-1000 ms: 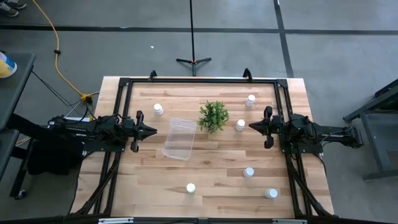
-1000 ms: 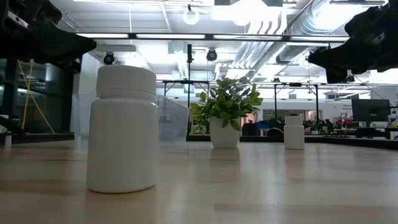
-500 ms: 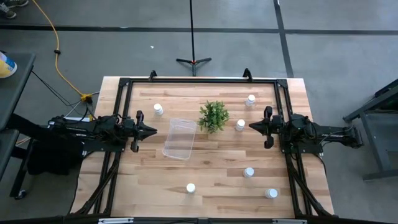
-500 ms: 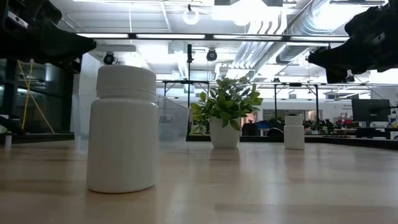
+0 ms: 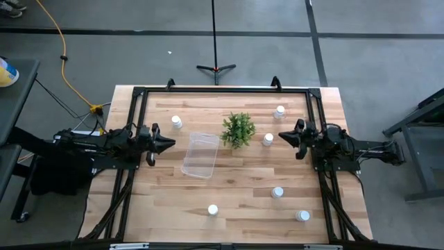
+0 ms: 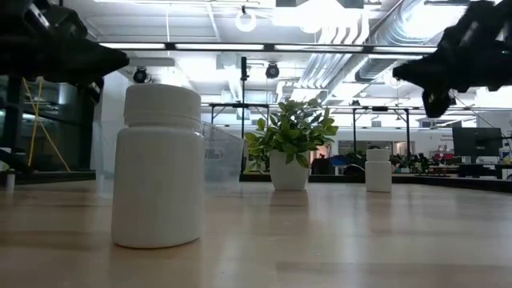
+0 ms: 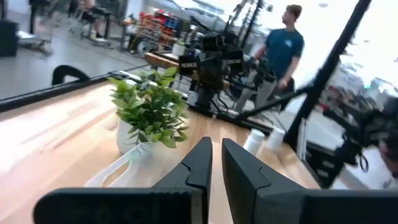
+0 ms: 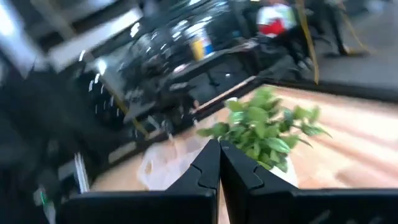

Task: Pick and place pill bottles into a basket
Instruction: Put the white pill bottle into the transparent bin

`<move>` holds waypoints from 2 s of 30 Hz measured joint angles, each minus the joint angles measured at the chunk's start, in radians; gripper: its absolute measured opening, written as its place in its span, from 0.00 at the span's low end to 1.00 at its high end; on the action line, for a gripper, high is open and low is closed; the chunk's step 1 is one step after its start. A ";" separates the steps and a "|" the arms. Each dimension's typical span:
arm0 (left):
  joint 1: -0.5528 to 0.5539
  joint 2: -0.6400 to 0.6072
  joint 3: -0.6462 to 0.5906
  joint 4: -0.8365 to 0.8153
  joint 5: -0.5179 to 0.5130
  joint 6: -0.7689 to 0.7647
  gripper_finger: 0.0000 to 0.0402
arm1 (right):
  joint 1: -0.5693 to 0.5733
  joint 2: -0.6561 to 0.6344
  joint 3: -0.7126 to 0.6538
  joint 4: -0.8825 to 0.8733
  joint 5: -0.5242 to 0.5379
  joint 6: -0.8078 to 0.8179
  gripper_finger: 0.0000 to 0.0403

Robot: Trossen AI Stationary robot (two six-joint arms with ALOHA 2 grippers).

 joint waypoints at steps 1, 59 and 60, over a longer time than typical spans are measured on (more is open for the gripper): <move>0.000 0.000 0.000 0.003 -0.008 -0.006 0.18 | 0.000 0.000 0.000 0.000 0.023 0.059 0.00; 0.000 0.000 0.000 0.002 -0.032 0.021 0.18 | 0.000 0.549 0.753 -0.707 0.175 -0.251 0.53; 0.000 0.000 0.000 0.002 -0.032 0.021 0.18 | 0.000 0.569 0.769 -0.726 0.176 -0.263 0.53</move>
